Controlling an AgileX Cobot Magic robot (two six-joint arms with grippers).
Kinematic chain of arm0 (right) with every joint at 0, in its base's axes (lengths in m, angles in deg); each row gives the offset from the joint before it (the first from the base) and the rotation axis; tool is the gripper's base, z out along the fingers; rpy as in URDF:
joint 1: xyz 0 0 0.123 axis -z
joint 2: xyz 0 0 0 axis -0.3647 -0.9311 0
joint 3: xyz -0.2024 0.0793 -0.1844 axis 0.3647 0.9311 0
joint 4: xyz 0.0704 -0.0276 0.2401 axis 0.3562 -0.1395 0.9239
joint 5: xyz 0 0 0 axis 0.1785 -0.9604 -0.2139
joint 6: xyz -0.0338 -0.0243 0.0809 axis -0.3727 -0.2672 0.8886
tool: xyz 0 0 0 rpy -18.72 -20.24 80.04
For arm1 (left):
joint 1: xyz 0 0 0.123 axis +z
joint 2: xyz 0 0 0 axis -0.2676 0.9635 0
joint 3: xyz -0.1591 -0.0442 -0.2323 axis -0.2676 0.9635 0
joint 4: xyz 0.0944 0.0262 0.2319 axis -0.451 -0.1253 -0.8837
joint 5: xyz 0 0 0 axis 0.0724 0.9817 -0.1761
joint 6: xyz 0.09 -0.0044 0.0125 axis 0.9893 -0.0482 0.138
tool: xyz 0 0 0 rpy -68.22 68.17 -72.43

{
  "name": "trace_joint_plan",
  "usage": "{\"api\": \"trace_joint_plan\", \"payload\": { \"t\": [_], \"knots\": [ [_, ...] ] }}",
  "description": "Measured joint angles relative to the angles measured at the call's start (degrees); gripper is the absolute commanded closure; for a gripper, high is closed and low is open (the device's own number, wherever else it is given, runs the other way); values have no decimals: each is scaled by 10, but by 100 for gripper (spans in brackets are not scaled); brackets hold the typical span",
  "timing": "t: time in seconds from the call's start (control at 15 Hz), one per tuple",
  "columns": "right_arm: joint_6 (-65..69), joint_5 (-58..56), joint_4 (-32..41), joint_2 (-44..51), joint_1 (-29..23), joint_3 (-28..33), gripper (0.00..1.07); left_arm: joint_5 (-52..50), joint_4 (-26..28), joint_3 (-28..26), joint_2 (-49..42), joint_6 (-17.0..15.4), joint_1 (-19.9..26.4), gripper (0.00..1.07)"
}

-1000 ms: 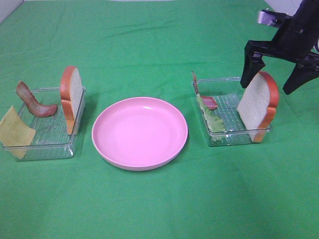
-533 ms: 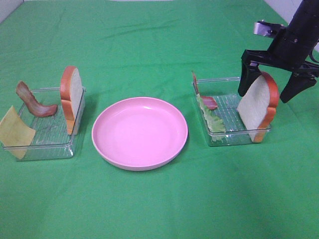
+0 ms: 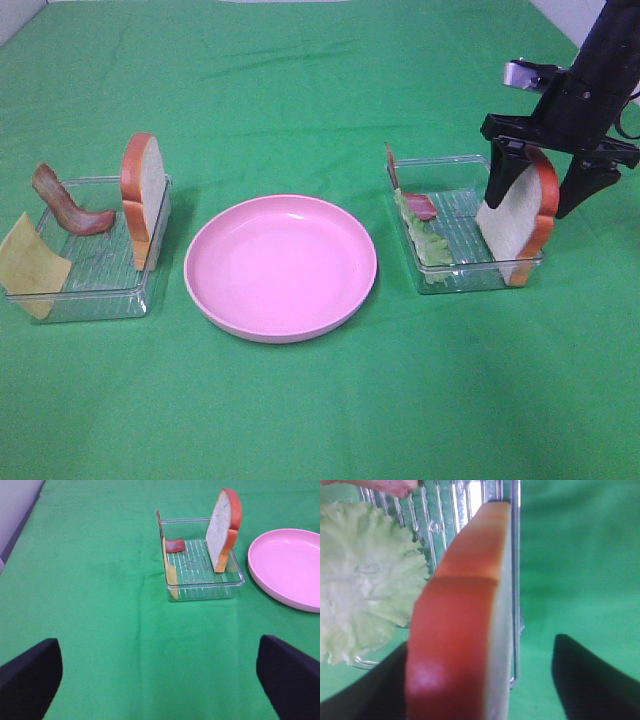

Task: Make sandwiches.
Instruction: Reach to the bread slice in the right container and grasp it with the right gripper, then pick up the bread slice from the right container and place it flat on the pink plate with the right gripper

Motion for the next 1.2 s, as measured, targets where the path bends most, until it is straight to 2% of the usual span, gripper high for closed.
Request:
{"api": "trace_joint_plan", "payload": {
  "t": [0.07, 0.4, 0.47, 0.6, 0.67, 1.2],
  "knots": [
    [1, 0, 0, 0, 0, 0, 72, 0, 0, 0, 0, 0, 0, 4],
    [5, 0, 1, 0, 0, 0, 74, 0, 0, 0, 0, 0, 0, 4],
    [10, 0, 1, 0, 0, 0, 78, 0, 0, 0, 0, 0, 0, 4],
    [28, 0, 1, 0, 0, 0, 104, 0, 0, 0, 0, 0, 0, 4],
    [35, 0, 1, 0, 0, 0, 107, 0, 0, 0, 0, 0, 0, 4],
    [67, -6, -10, 28, 0, -37, 107, 0, 0, 0, 0, 0, 0, 4]
  ]
}}
